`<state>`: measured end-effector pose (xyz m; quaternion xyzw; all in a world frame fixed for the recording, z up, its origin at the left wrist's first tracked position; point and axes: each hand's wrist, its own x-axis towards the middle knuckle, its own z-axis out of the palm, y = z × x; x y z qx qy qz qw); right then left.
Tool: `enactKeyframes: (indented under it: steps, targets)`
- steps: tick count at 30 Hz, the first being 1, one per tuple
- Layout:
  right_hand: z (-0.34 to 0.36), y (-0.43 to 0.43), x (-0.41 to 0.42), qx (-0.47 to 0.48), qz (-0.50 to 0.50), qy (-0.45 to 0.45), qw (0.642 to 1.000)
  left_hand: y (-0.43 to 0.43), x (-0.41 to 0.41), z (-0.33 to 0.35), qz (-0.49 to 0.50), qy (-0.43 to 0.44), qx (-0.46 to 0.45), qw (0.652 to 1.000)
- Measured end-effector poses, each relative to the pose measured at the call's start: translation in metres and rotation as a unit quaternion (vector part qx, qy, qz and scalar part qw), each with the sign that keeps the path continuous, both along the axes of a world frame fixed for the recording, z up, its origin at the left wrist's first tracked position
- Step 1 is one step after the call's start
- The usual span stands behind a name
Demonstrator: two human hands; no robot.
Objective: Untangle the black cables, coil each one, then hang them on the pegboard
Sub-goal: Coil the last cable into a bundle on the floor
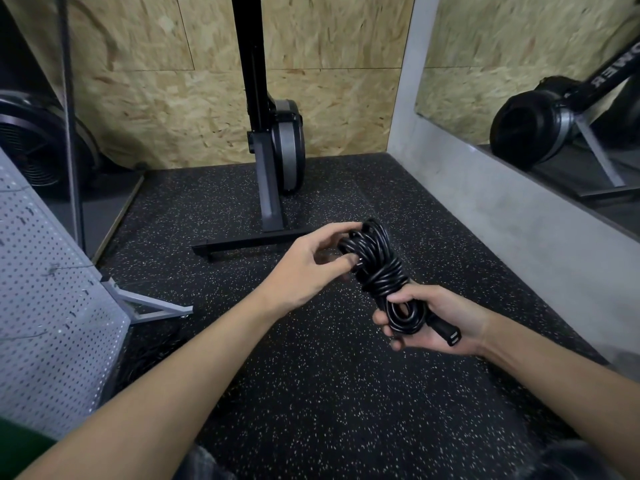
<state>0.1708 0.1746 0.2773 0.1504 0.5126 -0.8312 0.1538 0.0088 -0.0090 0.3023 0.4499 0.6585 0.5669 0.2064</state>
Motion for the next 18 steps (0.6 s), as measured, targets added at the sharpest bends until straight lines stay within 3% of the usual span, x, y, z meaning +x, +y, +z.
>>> enactKeyframes:
  steps: [7, 9, 11, 13, 18]
  targets:
    - [-0.002, -0.002, 0.0, 0.063, -0.003, -0.003, 0.998, -0.002, 0.0, -0.002, 0.03, -0.032, -0.017, 0.999]
    - [-0.001, -0.005, -0.003, 0.161, -0.006, 0.014, 0.987, 0.0, 0.001, -0.006, 0.043, -0.022, -0.023, 0.999]
    - [-0.001, -0.009, -0.006, 0.315, -0.011, 0.036, 0.948, 0.002, 0.003, -0.011, 0.049, -0.01, -0.035, 0.998]
    - [0.002, -0.013, -0.008, 0.396, -0.037, 0.051, 0.916, 0.005, 0.004, -0.013, 0.05, -0.013, -0.039, 0.998]
    - [0.006, -0.025, -0.008, 0.403, -0.1, 0.134, 0.9, 0.014, 0.011, -0.028, 0.121, -0.154, 0.004, 0.981]
